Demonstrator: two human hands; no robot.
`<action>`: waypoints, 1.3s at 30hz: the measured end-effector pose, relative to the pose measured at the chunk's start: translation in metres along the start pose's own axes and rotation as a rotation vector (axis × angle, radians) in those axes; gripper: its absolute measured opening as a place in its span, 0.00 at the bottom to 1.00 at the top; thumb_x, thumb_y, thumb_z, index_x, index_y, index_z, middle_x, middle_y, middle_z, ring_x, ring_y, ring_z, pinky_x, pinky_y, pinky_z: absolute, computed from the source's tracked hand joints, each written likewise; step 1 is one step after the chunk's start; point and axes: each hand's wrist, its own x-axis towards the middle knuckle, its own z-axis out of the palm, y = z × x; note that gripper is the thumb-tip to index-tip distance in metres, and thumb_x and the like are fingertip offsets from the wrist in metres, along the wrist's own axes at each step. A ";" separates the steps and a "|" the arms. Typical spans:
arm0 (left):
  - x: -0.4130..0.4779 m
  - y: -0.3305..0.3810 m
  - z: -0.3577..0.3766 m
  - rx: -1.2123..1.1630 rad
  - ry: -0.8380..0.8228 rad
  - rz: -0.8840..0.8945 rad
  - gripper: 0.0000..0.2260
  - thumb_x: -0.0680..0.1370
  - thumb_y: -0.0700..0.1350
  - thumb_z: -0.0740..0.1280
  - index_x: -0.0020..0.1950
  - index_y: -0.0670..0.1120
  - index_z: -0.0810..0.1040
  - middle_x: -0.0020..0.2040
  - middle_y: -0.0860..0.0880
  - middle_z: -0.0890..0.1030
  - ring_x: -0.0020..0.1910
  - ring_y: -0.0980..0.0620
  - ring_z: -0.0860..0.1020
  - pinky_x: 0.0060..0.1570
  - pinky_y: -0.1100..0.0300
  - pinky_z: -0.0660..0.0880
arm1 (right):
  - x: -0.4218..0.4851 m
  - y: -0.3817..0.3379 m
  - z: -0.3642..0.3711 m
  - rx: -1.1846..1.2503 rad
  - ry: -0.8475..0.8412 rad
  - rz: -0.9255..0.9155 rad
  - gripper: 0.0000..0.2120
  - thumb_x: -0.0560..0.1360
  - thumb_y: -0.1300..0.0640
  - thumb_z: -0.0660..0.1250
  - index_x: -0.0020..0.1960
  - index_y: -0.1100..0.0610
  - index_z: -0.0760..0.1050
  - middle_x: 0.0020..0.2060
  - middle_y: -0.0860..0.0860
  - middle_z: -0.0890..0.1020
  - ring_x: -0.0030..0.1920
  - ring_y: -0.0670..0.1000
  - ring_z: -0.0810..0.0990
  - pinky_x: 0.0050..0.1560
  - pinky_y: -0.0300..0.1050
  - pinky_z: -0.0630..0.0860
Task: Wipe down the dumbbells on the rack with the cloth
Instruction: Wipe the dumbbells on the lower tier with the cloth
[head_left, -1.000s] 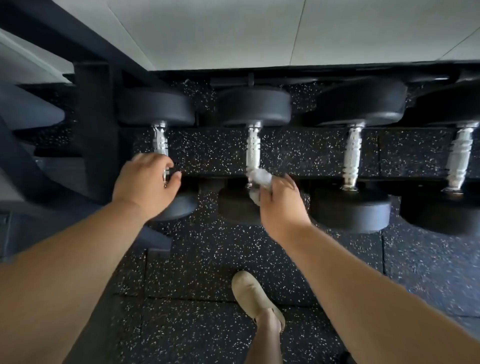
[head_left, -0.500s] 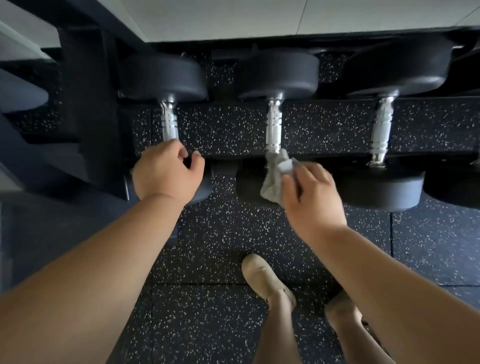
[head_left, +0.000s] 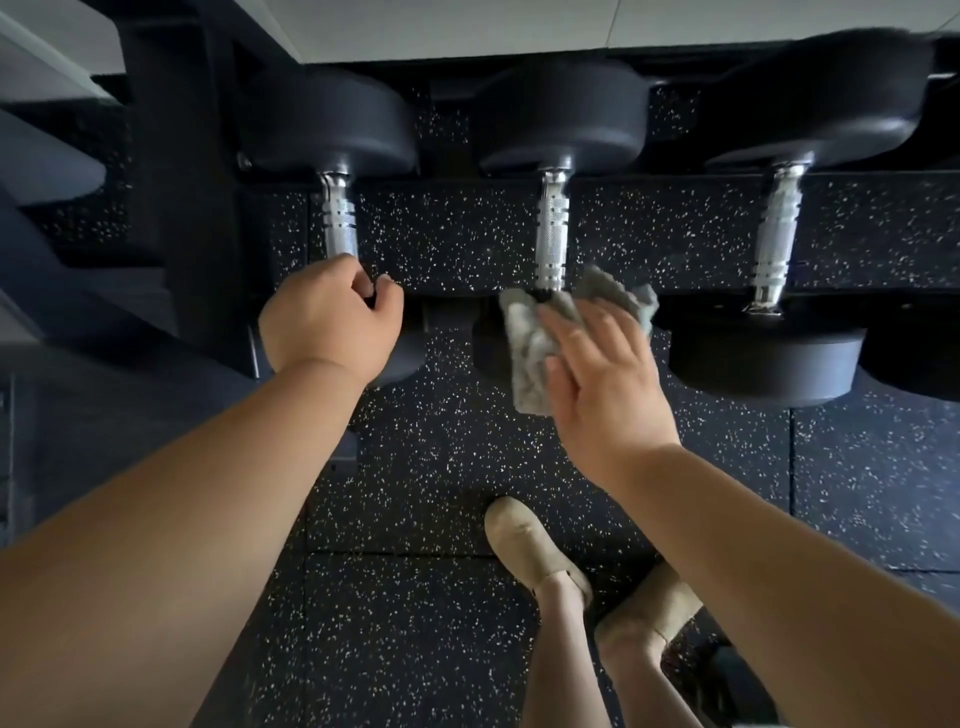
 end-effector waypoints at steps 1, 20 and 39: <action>0.000 -0.001 0.001 -0.006 0.003 -0.001 0.14 0.77 0.59 0.61 0.39 0.50 0.75 0.35 0.53 0.77 0.37 0.47 0.76 0.34 0.55 0.68 | 0.000 0.004 -0.005 0.133 -0.011 0.146 0.23 0.87 0.48 0.51 0.79 0.53 0.66 0.75 0.51 0.69 0.76 0.52 0.63 0.78 0.52 0.61; -0.001 0.001 0.003 0.017 0.056 0.003 0.14 0.77 0.58 0.62 0.39 0.50 0.75 0.37 0.53 0.78 0.39 0.48 0.75 0.36 0.55 0.69 | 0.029 0.014 -0.014 0.536 -0.059 0.705 0.21 0.87 0.45 0.51 0.65 0.57 0.74 0.56 0.55 0.79 0.57 0.60 0.78 0.52 0.43 0.70; 0.000 -0.002 0.006 0.057 0.026 0.042 0.15 0.78 0.57 0.60 0.38 0.49 0.74 0.35 0.52 0.74 0.37 0.46 0.73 0.34 0.56 0.63 | 0.047 0.007 -0.015 0.284 -0.079 0.725 0.21 0.88 0.48 0.51 0.68 0.63 0.72 0.55 0.61 0.80 0.49 0.59 0.80 0.44 0.47 0.74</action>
